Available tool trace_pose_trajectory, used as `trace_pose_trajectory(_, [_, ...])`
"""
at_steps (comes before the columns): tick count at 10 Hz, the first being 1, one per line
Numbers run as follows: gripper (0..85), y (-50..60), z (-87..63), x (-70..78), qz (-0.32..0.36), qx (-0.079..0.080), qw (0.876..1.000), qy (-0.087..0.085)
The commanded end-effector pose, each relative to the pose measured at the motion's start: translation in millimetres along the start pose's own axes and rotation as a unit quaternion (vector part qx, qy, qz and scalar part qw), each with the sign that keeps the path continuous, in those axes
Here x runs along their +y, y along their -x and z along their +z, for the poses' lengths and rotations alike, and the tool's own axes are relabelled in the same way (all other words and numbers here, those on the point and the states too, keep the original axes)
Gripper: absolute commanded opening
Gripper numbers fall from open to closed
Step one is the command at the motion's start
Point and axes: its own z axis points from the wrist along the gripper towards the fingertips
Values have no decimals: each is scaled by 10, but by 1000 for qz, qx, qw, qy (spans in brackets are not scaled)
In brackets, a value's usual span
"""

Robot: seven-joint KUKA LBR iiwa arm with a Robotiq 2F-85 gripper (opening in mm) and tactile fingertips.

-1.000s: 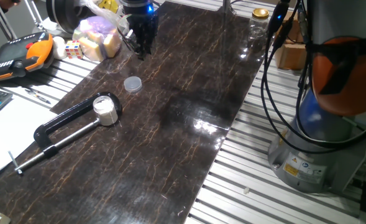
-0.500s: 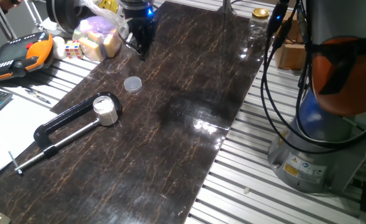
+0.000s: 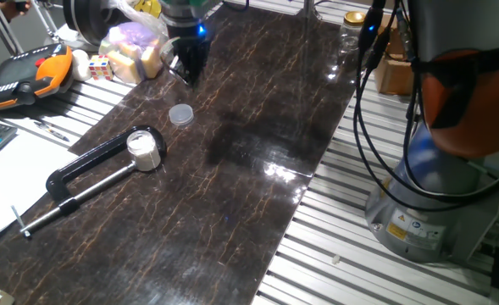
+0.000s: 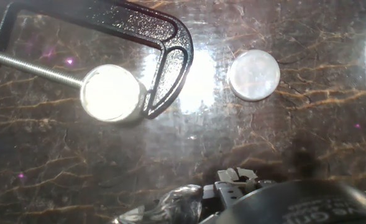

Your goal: Screw the lid onto the jar

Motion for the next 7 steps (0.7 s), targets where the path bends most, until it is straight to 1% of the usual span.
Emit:
trace_pose_trajectory(1, [7,22,60,-3,0,-3,1000,1])
trace_pose_trajectory(2, [7,42,104,-3,-1,-7,1000,0])
trace_pose_trajectory(4, [7,60,153,-31,-2,-7,1000,-9])
trace_pose_trajectory(5, [7,56,170,-56,-5,-10,1000,-15])
trace_pose_trajectory(7, [7,68,205,-58,-8,-11,1000,-21])
